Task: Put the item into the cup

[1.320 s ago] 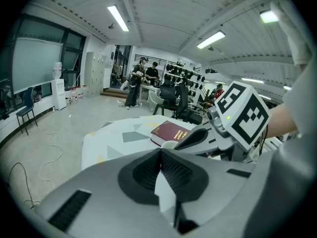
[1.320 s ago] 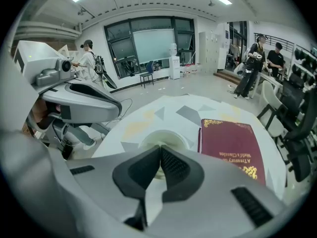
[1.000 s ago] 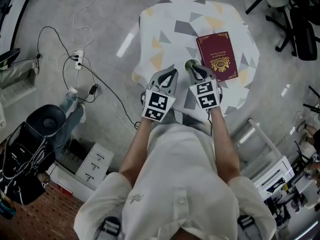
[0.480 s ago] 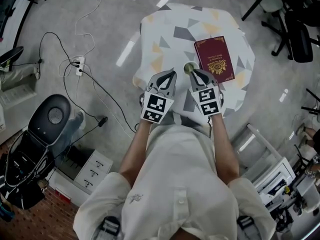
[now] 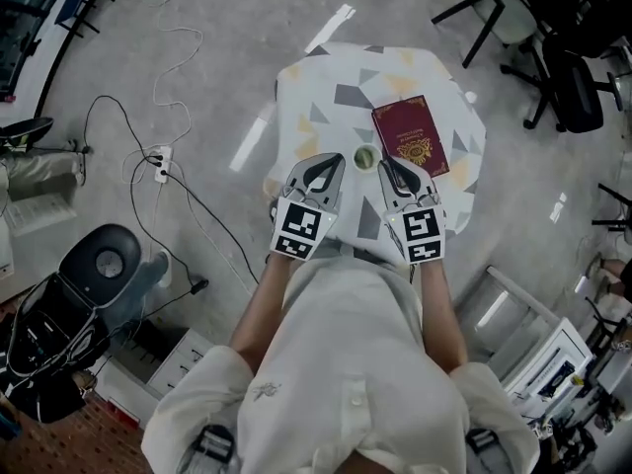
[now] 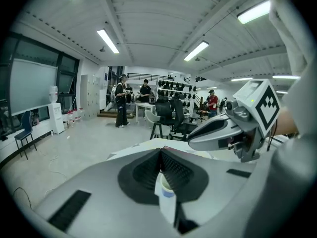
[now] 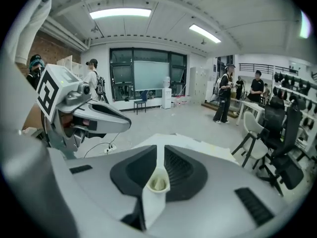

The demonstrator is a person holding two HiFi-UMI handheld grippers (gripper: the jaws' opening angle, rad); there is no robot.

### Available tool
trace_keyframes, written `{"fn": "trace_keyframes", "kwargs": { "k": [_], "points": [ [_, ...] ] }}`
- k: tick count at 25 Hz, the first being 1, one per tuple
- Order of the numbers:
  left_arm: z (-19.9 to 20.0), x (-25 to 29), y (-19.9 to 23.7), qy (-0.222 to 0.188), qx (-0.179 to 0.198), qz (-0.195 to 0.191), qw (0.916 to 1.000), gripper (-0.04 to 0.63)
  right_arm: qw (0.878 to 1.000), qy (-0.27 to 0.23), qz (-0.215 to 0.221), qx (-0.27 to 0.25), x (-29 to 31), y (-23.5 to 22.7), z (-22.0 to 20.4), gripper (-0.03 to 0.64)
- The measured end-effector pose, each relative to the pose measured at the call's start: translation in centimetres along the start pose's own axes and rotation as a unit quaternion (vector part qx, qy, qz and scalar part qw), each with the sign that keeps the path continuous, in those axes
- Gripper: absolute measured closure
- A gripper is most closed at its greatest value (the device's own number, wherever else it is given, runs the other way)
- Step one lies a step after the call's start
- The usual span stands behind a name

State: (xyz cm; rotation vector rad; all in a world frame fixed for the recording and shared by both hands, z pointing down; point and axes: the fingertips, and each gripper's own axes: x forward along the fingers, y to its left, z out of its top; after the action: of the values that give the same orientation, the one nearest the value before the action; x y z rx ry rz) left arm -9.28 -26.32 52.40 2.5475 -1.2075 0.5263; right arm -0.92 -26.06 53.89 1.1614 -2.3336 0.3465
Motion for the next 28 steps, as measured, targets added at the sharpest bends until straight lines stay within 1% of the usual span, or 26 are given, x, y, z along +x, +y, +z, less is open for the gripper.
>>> {"fn": "trace_keyframes", "kwargs": {
  "k": [7, 11, 18, 22, 28],
  "points": [
    [4.2, -1.1, -0.1, -0.048, 0.014, 0.002, 0.9987, 0.581, 0.996, -0.074, -0.040, 0.004, -3.4, -0.7, 4.3, 0.560],
    [5.9, -1.4, -0.3, -0.068, 0.020, -0.004, 0.9975, 0.581, 0.993, -0.095, -0.071, 0.006, -4.5, -1.3, 5.4, 0.566],
    [7.5, -2.1, -0.3, -0.088, 0.025, -0.012, 0.9958, 0.581, 0.988, -0.127, -0.082, 0.020, -5.6, -1.4, 7.3, 0.568],
    [8.1, -2.4, 0.0, -0.100, 0.021, -0.012, 0.9947, 0.581, 0.985, -0.145, -0.087, 0.028, -6.1, -1.5, 8.5, 0.568],
    [8.8, -2.7, 0.7, -0.116, 0.017, -0.012, 0.9931, 0.581, 0.983, -0.154, -0.094, 0.034, -6.3, -1.4, 9.1, 0.568]
  ]
}}
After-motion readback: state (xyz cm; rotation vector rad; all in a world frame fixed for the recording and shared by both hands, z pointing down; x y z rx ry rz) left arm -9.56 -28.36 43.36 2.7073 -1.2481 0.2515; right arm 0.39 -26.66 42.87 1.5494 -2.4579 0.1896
